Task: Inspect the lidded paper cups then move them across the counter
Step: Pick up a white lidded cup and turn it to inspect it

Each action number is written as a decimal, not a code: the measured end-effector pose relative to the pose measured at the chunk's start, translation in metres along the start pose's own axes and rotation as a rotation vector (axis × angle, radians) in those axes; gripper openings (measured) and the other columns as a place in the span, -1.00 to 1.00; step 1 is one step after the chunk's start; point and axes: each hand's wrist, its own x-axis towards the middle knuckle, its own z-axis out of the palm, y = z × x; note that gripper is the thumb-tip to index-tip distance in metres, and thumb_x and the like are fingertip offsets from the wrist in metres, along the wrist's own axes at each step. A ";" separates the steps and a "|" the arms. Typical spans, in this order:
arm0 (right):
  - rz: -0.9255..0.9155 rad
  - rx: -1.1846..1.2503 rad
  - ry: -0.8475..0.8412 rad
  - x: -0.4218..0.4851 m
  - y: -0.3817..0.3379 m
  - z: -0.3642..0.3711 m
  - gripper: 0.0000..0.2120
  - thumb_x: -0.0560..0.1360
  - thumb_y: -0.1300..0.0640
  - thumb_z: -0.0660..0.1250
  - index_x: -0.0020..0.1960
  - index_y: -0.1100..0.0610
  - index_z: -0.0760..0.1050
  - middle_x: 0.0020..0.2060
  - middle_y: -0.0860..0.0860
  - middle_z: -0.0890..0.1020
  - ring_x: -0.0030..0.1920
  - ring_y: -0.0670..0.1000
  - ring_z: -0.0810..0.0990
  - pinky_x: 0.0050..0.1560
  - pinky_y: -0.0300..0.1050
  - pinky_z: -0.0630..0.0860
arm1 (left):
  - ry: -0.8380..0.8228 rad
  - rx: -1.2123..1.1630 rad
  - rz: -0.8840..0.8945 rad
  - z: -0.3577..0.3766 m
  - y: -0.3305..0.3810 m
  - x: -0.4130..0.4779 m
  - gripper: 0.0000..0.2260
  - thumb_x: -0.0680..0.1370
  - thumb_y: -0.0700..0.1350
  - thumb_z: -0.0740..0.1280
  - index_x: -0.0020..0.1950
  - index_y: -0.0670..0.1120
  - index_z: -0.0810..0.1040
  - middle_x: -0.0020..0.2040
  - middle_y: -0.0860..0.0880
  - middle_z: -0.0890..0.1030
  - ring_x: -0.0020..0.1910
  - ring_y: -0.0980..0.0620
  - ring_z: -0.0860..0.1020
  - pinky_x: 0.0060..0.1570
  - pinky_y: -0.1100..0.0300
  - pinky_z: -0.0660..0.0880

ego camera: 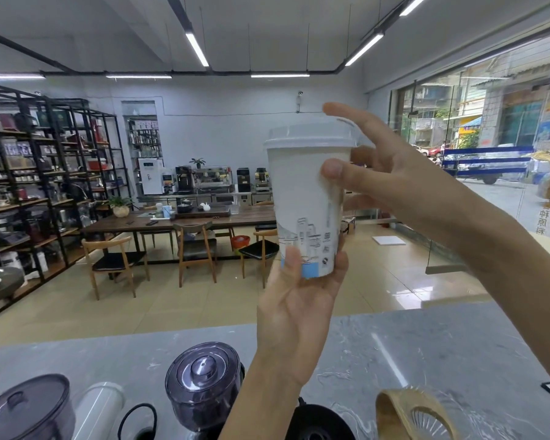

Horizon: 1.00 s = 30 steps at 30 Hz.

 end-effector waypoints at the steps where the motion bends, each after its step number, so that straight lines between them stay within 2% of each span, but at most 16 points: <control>1: 0.007 -0.045 0.023 -0.001 0.000 0.002 -0.22 0.36 -0.21 0.51 0.49 -0.29 0.22 0.29 -0.07 0.56 0.23 -0.06 0.61 0.06 0.00 0.66 | 0.041 0.080 0.067 0.001 -0.002 0.001 -0.51 0.53 -0.17 0.36 0.46 -0.18 0.40 0.31 -0.24 0.56 0.26 -0.21 0.51 0.21 -0.04 0.53; 4: 0.043 -0.099 0.104 -0.004 0.000 0.012 -0.12 0.25 -0.33 0.50 0.48 -0.32 0.18 0.31 -0.10 0.50 0.18 -0.13 0.61 -0.01 -0.06 0.68 | 0.119 0.261 0.218 0.003 -0.007 0.003 -0.48 0.49 -0.25 0.36 0.43 -0.09 0.32 0.35 -0.27 0.54 0.23 -0.18 0.57 0.31 -0.20 0.48; 7: 0.033 -0.097 0.160 -0.004 -0.001 0.014 -0.20 0.25 -0.27 0.50 0.42 -0.26 0.29 0.24 -0.04 0.55 0.04 -0.12 0.68 -0.14 -0.16 0.68 | 0.114 0.298 0.246 0.005 -0.011 0.000 -0.36 0.36 -0.22 0.55 0.35 -0.08 0.35 0.26 -0.22 0.62 0.19 -0.14 0.63 0.21 -0.11 0.56; 9: 0.018 -0.086 0.151 -0.004 -0.001 0.013 -0.29 0.28 -0.23 0.51 0.38 -0.22 0.36 0.20 -0.01 0.58 -0.01 -0.13 0.70 -0.20 -0.20 0.66 | 0.111 0.286 0.248 0.008 -0.009 -0.001 -0.33 0.31 -0.21 0.58 0.33 -0.07 0.36 0.24 -0.19 0.64 0.20 -0.13 0.63 0.18 -0.07 0.58; 12: 0.019 -0.059 0.150 -0.003 0.001 0.012 -0.37 0.31 -0.18 0.53 0.33 -0.19 0.41 0.18 -0.01 0.59 0.01 -0.12 0.70 -0.20 -0.19 0.66 | 0.103 0.256 0.225 0.009 -0.008 0.000 -0.28 0.31 -0.22 0.62 0.37 -0.06 0.35 0.31 -0.23 0.58 0.22 -0.15 0.62 0.15 -0.02 0.59; 15: 0.026 -0.041 0.162 -0.002 0.004 0.013 -0.39 0.30 -0.17 0.53 0.30 -0.15 0.44 0.15 -0.03 0.61 0.04 -0.14 0.68 -0.20 -0.19 0.66 | 0.133 0.290 0.213 0.008 -0.008 0.000 -0.45 0.45 -0.28 0.43 0.39 -0.05 0.34 0.33 -0.24 0.57 0.22 -0.15 0.62 0.15 -0.03 0.60; 18: 0.032 -0.043 0.165 -0.001 0.008 0.013 -0.40 0.29 -0.19 0.54 0.28 -0.16 0.45 0.13 -0.06 0.62 0.05 -0.15 0.67 -0.21 -0.20 0.65 | 0.143 0.291 0.205 0.007 -0.010 -0.001 -0.44 0.46 -0.28 0.36 0.43 -0.06 0.31 0.31 -0.23 0.59 0.23 -0.16 0.61 0.17 -0.04 0.59; 21: 0.038 -0.025 0.144 0.001 0.009 0.010 -0.37 0.27 -0.21 0.58 0.28 -0.22 0.46 0.14 -0.06 0.63 0.06 -0.12 0.68 -0.19 -0.18 0.65 | 0.113 0.201 0.129 0.006 -0.008 -0.004 -0.48 0.53 -0.18 0.34 0.48 -0.09 0.30 0.35 -0.23 0.56 0.29 -0.18 0.57 0.23 -0.13 0.55; 23: 0.035 -0.021 0.099 0.001 0.009 0.007 -0.32 0.24 -0.22 0.58 0.31 -0.27 0.45 0.16 -0.08 0.64 0.10 -0.10 0.67 -0.11 -0.11 0.66 | 0.061 0.099 -0.013 0.005 -0.002 -0.006 -0.49 0.59 0.00 0.31 0.50 -0.14 0.34 0.40 -0.25 0.52 0.37 -0.25 0.49 0.27 -0.21 0.49; 25: 0.025 0.010 0.055 0.000 0.009 0.005 -0.29 0.24 -0.24 0.59 0.35 -0.26 0.44 0.19 -0.07 0.65 0.16 -0.03 0.66 -0.03 -0.03 0.65 | 0.011 0.005 -0.177 0.006 0.004 -0.007 -0.45 0.60 0.11 0.29 0.49 -0.18 0.38 0.40 -0.28 0.49 0.35 -0.32 0.48 0.17 -0.18 0.54; 27: 0.011 0.074 0.020 -0.001 0.011 0.004 -0.27 0.25 -0.21 0.58 0.37 -0.21 0.43 0.22 -0.01 0.64 0.18 0.03 0.66 0.01 -0.03 0.64 | -0.006 -0.050 -0.259 0.007 0.010 -0.008 -0.45 0.58 0.09 0.31 0.46 -0.22 0.41 0.35 -0.30 0.50 0.22 -0.31 0.56 0.01 -0.07 0.62; 30: 0.010 0.142 -0.019 -0.006 0.012 0.003 -0.28 0.34 -0.14 0.56 0.43 -0.24 0.35 0.28 0.00 0.60 0.25 0.04 0.62 0.06 -0.03 0.64 | 0.018 -0.059 -0.173 0.004 0.011 -0.010 -0.54 0.51 0.00 0.40 0.34 -0.21 0.55 0.28 -0.28 0.57 0.15 -0.29 0.57 -0.08 0.06 0.64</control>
